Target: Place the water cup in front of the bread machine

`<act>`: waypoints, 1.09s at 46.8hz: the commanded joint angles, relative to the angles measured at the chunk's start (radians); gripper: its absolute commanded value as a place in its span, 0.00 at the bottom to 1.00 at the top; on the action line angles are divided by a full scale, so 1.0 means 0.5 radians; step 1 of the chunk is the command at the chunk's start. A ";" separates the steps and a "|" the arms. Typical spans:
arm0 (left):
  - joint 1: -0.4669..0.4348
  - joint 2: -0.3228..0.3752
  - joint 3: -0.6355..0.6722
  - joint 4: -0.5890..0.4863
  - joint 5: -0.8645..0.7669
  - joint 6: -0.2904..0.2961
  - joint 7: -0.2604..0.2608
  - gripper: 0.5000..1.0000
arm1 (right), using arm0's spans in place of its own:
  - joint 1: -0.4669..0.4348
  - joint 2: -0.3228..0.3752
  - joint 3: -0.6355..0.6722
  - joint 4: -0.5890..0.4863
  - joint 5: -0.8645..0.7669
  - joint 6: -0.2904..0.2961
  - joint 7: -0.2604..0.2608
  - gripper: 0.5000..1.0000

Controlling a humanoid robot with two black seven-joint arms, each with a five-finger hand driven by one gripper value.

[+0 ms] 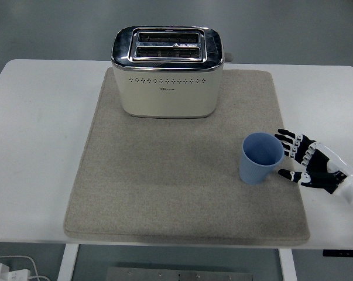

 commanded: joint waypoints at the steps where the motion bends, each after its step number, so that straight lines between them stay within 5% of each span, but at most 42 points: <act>1: 0.000 0.000 0.000 0.000 0.001 0.000 0.001 1.00 | -0.005 0.003 -0.003 0.016 0.002 -0.010 0.000 0.86; 51: -0.003 0.000 0.000 -0.003 0.007 0.000 -0.002 1.00 | -0.104 0.111 0.009 0.063 0.002 -0.047 0.000 0.86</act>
